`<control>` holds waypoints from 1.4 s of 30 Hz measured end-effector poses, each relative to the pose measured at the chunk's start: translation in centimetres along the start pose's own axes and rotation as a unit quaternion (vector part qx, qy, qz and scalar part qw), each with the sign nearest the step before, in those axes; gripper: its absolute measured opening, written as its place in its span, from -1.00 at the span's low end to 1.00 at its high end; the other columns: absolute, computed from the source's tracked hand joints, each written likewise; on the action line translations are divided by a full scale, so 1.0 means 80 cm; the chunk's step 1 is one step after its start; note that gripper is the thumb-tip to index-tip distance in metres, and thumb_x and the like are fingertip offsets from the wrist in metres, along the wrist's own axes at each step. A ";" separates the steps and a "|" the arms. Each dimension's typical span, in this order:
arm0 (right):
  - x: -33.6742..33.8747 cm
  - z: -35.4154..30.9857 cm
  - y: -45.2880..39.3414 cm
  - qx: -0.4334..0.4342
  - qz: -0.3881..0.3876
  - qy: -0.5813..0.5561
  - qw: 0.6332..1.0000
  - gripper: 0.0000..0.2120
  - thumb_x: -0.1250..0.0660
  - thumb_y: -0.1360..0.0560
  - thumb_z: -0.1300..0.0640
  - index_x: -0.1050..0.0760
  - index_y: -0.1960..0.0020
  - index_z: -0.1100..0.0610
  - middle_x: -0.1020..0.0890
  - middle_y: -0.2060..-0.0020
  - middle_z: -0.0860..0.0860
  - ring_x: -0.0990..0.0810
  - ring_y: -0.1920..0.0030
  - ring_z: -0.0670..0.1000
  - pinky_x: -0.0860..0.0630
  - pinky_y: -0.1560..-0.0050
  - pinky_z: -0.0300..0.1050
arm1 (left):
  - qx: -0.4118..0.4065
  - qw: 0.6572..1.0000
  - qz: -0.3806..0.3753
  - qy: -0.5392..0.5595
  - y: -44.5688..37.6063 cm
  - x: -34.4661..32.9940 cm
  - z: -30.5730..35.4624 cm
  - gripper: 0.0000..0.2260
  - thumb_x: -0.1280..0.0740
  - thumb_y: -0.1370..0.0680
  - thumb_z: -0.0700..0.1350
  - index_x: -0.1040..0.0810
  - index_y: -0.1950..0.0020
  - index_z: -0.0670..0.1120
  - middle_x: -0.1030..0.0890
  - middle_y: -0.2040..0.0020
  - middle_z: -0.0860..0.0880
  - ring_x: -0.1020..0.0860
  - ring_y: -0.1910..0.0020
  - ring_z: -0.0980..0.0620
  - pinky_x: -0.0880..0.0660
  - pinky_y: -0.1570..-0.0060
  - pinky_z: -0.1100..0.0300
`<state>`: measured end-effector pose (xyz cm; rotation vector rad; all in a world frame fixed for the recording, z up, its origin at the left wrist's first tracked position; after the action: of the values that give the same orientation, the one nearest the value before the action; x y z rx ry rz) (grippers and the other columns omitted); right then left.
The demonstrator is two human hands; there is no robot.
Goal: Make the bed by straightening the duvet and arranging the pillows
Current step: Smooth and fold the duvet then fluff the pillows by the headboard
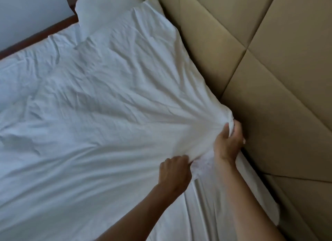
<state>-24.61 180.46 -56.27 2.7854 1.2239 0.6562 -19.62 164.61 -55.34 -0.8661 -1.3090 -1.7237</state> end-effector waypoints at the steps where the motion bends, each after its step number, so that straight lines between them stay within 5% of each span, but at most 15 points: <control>1: 0.011 -0.002 -0.011 0.021 0.024 -0.006 0.999 -0.76 -0.15 -0.66 0.20 -0.48 -0.27 0.17 -0.55 -0.09 -0.04 -0.52 -0.08 -0.07 -0.42 -0.08 -0.23 | -0.004 1.000 0.016 0.026 0.005 0.005 0.019 -0.88 -0.16 -0.60 -0.12 -0.40 0.14 -0.05 -0.63 0.04 -0.10 -0.56 0.08 -0.26 -0.28 0.23 0.07; 6: 0.032 0.044 -0.027 0.022 0.026 0.039 0.999 -0.71 -0.27 -0.60 0.09 -0.48 -0.27 0.20 -0.57 -0.08 0.00 -0.56 -0.10 0.07 -0.41 -0.05 -0.19 | -0.024 0.999 -0.033 0.009 -0.008 -0.029 0.040 -0.86 -0.18 -0.61 -0.13 -0.53 0.02 -0.05 -0.66 -0.02 -0.08 -0.61 0.00 -0.19 -0.36 0.09 0.07; 10: 0.035 0.119 -0.026 -0.137 -0.055 0.084 0.985 -0.17 -0.52 -0.22 -0.30 -0.37 -0.37 0.02 -0.56 -0.23 0.04 -0.56 -0.20 0.14 -0.54 -0.22 0.17 | 0.009 0.994 -0.103 0.042 -0.010 -0.058 0.012 -0.77 -0.15 -0.64 0.00 -0.49 -0.21 -0.02 -0.58 -0.18 -0.06 -0.53 -0.20 -0.12 -0.33 -0.20 0.05; 13: 0.024 0.120 -0.023 -0.228 -0.086 -0.048 0.969 -0.13 -0.64 -0.27 0.01 -0.29 -0.47 0.04 -0.52 -0.29 -0.02 -0.56 -0.19 0.04 -0.56 -0.21 0.09 | 0.021 0.983 -0.150 0.105 0.011 -0.041 -0.001 -0.70 -0.17 -0.63 0.10 -0.44 -0.22 -0.06 -0.52 -0.20 -0.06 -0.49 -0.21 -0.12 -0.34 -0.25 -0.01; 18: -0.016 0.015 0.044 -0.043 -0.190 0.016 0.981 -0.41 -0.51 -0.43 0.11 -0.38 -0.39 -0.09 -0.54 -0.19 -0.19 -0.53 -0.17 -0.14 -0.46 -0.20 -0.18 | 0.059 0.976 -0.058 0.201 0.030 0.073 0.009 -0.40 -0.17 -0.59 0.25 -0.17 -0.49 -0.08 -0.36 -0.37 -0.07 -0.38 -0.35 -0.11 -0.30 -0.29 -0.04; 21: -0.049 -0.057 0.138 0.110 -0.310 0.061 0.942 -0.71 -0.42 -0.48 0.12 -0.50 -0.17 -0.07 -0.60 0.10 -0.30 -0.57 0.06 -0.32 -0.40 0.07 -0.50 | 0.140 0.961 0.066 0.229 0.026 0.159 -0.008 -0.22 -0.26 -0.51 0.31 -0.09 -0.52 -0.14 -0.32 -0.37 -0.13 -0.34 -0.37 -0.20 -0.34 -0.25 -0.14; 24: -0.064 -0.095 0.243 0.227 -0.373 0.064 0.897 -0.69 -0.40 -0.36 0.31 -0.48 0.02 -0.03 -0.56 0.32 -0.21 -0.56 0.26 -0.24 -0.38 0.25 -0.46 | 0.203 0.972 0.093 0.079 0.026 0.214 -0.063 0.05 -0.37 -0.40 0.37 0.11 -0.59 -0.18 -0.27 -0.45 -0.22 -0.30 -0.41 -0.29 -0.31 -0.28 -0.24; 26: -0.074 -0.095 0.302 0.304 -0.397 0.106 0.860 -0.63 -0.41 -0.29 0.33 -0.51 -0.02 0.02 -0.65 0.25 -0.04 -0.59 0.21 -0.06 -0.50 0.22 -0.25 | 0.256 0.965 0.056 0.022 0.033 0.217 -0.104 0.12 -0.45 -0.35 0.34 0.13 -0.58 -0.20 -0.28 -0.45 -0.27 -0.32 -0.39 -0.30 -0.32 -0.27 -0.24; 29: -0.090 -0.085 0.354 0.303 -0.471 0.155 0.814 -0.74 -0.31 -0.35 0.26 -0.57 -0.04 0.22 -0.67 0.09 0.14 -0.64 0.02 0.16 -0.58 0.02 -0.07 | 0.312 0.947 0.077 -0.008 0.054 0.180 -0.165 -0.19 -0.41 -0.47 0.10 -0.06 -0.52 -0.22 -0.41 -0.34 -0.24 -0.44 -0.28 -0.28 -0.38 -0.18 -0.16; 32: -0.100 -0.066 0.376 0.349 -0.536 0.191 0.744 -0.58 -0.36 -0.33 0.27 -0.54 -0.18 0.05 -0.61 0.04 0.02 -0.58 0.00 0.03 -0.54 -0.02 -0.15 | 0.309 0.938 0.110 0.116 0.080 0.147 -0.221 -0.65 -0.24 -0.56 -0.04 -0.33 -0.25 -0.21 -0.54 -0.15 -0.23 -0.51 -0.15 -0.29 -0.38 0.01 -0.01; 33: -0.098 -0.055 0.381 0.310 -0.588 0.181 0.725 -0.53 -0.34 -0.38 0.24 -0.51 -0.27 -0.03 -0.57 -0.04 -0.01 -0.55 -0.05 -0.02 -0.50 -0.12 -0.18 | 0.305 0.934 0.100 0.157 0.087 0.141 -0.238 -0.67 -0.23 -0.57 -0.03 -0.33 -0.22 -0.20 -0.54 -0.12 -0.22 -0.51 -0.15 -0.30 -0.36 0.04 0.01; 35: -0.086 -0.046 0.381 0.168 -0.615 0.093 0.765 -0.64 -0.35 -0.45 0.21 -0.58 -0.23 0.01 -0.54 -0.10 -0.05 -0.59 -0.06 -0.09 -0.51 -0.16 -0.20 | 0.292 0.926 0.082 0.225 0.098 0.136 -0.262 -0.67 -0.24 -0.55 -0.03 -0.32 -0.22 -0.18 -0.50 -0.03 -0.19 -0.50 -0.11 -0.28 -0.37 0.06 0.02; 37: -0.078 -0.046 0.366 0.032 -0.522 0.003 0.852 -0.77 -0.42 -0.47 0.25 -0.63 -0.13 0.18 -0.56 -0.13 -0.05 -0.62 -0.02 -0.21 -0.52 -0.07 -0.26 | 0.274 0.918 0.062 0.279 0.109 0.131 -0.277 -0.69 -0.24 -0.52 -0.05 -0.33 -0.21 -0.16 -0.51 -0.04 -0.17 -0.50 -0.07 -0.25 -0.39 0.07 0.05; 39: -0.089 -0.058 0.352 -0.092 -0.418 -0.109 0.897 -0.58 -0.47 -0.48 0.14 -0.51 -0.30 0.19 -0.55 -0.22 0.00 -0.62 -0.04 -0.24 -0.54 -0.08 -0.27 | 0.246 0.914 0.055 0.318 0.127 0.129 -0.289 -0.67 -0.24 -0.47 -0.04 -0.36 -0.19 -0.13 -0.54 -0.06 -0.16 -0.50 -0.04 -0.21 -0.38 0.09 0.07; 42: -0.138 -0.087 0.354 -0.195 -0.384 -0.242 0.869 -0.29 -0.49 -0.41 -0.16 -0.39 -0.46 0.11 -0.52 -0.36 0.03 -0.58 -0.25 -0.04 -0.51 -0.29 -0.03 | 0.207 0.899 0.056 0.381 0.171 0.126 -0.307 -0.61 -0.27 -0.40 -0.03 -0.40 -0.21 -0.09 -0.55 -0.05 -0.11 -0.50 -0.01 -0.16 -0.39 0.11 0.08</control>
<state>-14.16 152.10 -48.55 1.7371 1.6507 0.0977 -13.50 136.77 -46.45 0.0104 -0.9851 -1.3843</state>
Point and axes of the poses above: each hand's wrist, its own y-axis away from the middle knuckle, its own x-axis out of the back of the hand, z = x × y, the point moved 4 cm from there along -y, towards the middle knuckle
